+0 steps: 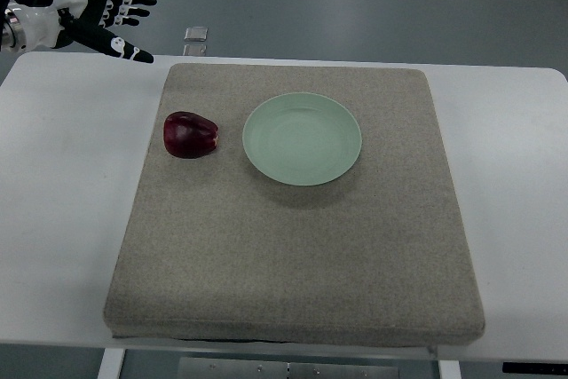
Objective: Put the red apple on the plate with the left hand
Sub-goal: 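Lower the left hand over the red apple and close fingers around it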
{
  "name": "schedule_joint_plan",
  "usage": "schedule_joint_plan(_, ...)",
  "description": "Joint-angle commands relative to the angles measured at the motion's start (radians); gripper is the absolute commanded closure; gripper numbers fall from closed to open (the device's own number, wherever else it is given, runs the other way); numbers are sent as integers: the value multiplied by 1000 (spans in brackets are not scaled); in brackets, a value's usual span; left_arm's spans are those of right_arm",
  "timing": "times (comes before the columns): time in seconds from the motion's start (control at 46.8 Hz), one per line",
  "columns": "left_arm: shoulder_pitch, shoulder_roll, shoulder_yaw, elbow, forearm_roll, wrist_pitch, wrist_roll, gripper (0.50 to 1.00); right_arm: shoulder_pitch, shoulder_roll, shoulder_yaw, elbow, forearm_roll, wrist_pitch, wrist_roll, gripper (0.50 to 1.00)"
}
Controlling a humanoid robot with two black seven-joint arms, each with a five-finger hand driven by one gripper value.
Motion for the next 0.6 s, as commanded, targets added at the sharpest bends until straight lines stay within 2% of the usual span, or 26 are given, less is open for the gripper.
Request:
schedule_joint_plan(0.0, 19, 15, 2, -30, 64, 1, -41, 500, 0, 0, 0, 0, 0, 0, 0, 570)
schedule_joint_plan(0.193, 45, 25, 37, -79, 188, 7, -72, 500, 0, 0, 0, 0, 0, 0, 0, 568)
schedule_joint_plan(0.578, 113, -11, 46, -102, 371, 39, -81, 501, 0, 0, 0, 0, 0, 0, 0, 568)
